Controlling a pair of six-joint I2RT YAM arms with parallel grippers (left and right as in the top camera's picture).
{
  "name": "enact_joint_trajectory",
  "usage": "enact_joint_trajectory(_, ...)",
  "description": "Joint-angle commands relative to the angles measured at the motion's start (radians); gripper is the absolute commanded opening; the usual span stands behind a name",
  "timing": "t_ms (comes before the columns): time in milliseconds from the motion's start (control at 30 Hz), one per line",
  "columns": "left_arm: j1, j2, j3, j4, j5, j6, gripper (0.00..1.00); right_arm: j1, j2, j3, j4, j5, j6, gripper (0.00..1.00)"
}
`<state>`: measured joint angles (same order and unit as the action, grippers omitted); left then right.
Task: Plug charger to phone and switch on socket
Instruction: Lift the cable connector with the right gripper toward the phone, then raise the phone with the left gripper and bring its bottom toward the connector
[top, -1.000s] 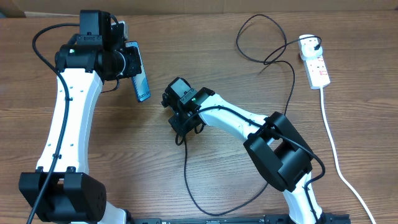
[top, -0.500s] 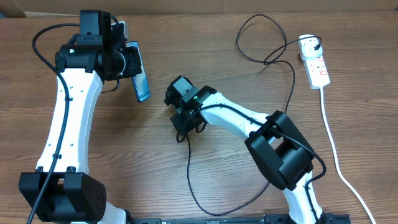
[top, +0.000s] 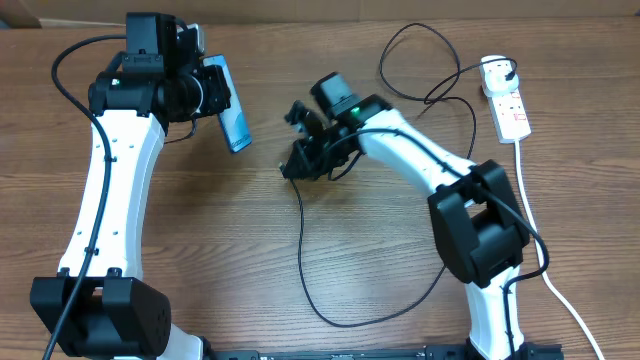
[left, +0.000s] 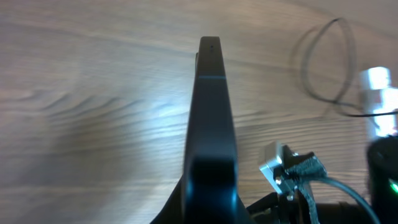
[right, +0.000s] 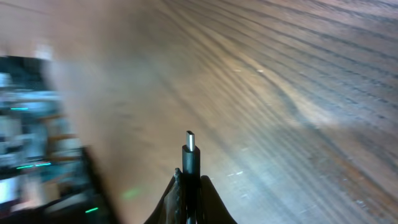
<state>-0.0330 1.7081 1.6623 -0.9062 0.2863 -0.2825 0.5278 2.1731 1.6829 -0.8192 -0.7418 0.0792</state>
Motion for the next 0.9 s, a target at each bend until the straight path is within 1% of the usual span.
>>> enact_joint_trajectory(0, 0.025, -0.006, 0.013, 0.053, 0.18, -0.045, 0.04, -0.068, -0.013, 0.029, -0.003, -0.336, -0.002, 0.04)
enact_joint_trajectory(100, 0.073, -0.006, 0.013, 0.101, 0.288, -0.095, 0.04, -0.11, -0.013, 0.029, -0.002, -0.484, -0.002, 0.04)
enact_joint_trajectory(200, 0.13, -0.006, 0.013, 0.15, 0.438, -0.115, 0.04, -0.145, -0.013, 0.029, -0.001, -0.594, -0.01, 0.04)
enact_joint_trajectory(300, 0.175, -0.006, 0.013, 0.198, 0.579, -0.121, 0.04, -0.168, -0.013, 0.029, 0.003, -0.741, -0.064, 0.04)
enact_joint_trajectory(367, 0.194, -0.006, 0.013, 0.22, 0.614, -0.149, 0.04, -0.176, -0.013, 0.029, 0.013, -0.83, -0.092, 0.04)
enact_joint_trajectory(467, 0.204, -0.002, 0.013, 0.262, 0.626, -0.208, 0.05, -0.177, -0.013, 0.029, 0.025, -0.828, -0.08, 0.04)
enact_joint_trajectory(567, 0.199, 0.011, 0.013, 0.325, 0.661, -0.296, 0.04, -0.177, -0.013, 0.029, 0.025, -0.828, -0.079, 0.04)
enact_joint_trajectory(700, 0.174, 0.058, 0.013, 0.486, 0.745, -0.393, 0.04, -0.175, -0.013, 0.029, 0.016, -0.828, -0.072, 0.04)
enact_joint_trajectory(767, 0.165, 0.09, 0.013, 0.552, 0.742, -0.44, 0.04, -0.175, -0.013, 0.029, 0.001, -0.828, -0.072, 0.04)
enact_joint_trajectory(867, 0.164, 0.153, 0.013, 0.614, 0.755, -0.568, 0.04, -0.177, -0.016, 0.029, -0.029, -0.828, -0.073, 0.04)
